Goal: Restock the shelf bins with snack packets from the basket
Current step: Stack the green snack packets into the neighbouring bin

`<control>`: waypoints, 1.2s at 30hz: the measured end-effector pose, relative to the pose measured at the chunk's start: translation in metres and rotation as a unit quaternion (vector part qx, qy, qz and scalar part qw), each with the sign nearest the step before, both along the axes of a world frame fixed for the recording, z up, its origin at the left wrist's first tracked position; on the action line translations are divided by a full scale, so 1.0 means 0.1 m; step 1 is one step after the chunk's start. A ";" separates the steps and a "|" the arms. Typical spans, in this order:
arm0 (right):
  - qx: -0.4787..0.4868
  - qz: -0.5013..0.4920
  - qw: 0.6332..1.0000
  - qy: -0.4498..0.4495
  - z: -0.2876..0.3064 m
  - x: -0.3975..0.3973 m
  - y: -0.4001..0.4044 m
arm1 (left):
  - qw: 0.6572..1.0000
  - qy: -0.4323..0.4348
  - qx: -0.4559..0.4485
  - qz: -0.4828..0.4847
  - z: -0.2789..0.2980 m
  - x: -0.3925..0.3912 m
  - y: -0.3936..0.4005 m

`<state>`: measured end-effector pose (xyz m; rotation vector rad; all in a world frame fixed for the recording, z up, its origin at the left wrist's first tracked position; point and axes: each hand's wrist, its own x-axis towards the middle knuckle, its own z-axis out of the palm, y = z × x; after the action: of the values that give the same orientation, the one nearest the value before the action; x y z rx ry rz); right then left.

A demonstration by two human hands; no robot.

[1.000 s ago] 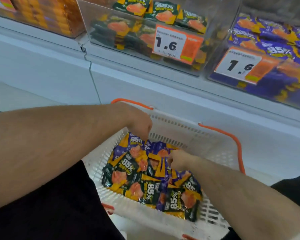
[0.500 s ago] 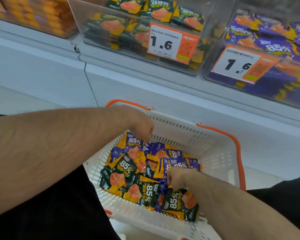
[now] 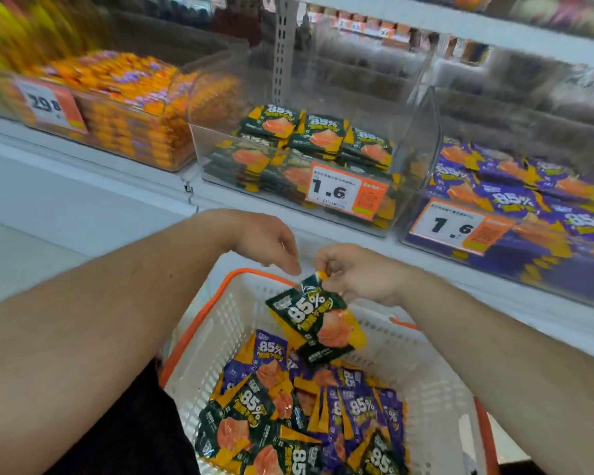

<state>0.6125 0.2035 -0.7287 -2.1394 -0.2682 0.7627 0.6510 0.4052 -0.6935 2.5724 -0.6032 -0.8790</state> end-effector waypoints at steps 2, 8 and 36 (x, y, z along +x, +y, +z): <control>0.089 -0.038 0.995 -0.003 0.26 0.00 0.05 | 0.998 0.047 -0.035 0.035 0.11 0.01 0.11; 0.336 -0.171 0.926 -0.013 0.62 -0.02 0.24 | 0.955 0.039 -0.273 0.111 0.39 0.02 0.42; 0.227 -0.416 0.875 -0.103 1.14 1.44 1.26 | 0.694 -0.077 -0.472 0.538 0.44 0.42 0.61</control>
<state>0.7565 0.3298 -0.6148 -1.6357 0.3356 -0.0424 0.6926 0.4662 -0.6492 1.5265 0.4016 0.1131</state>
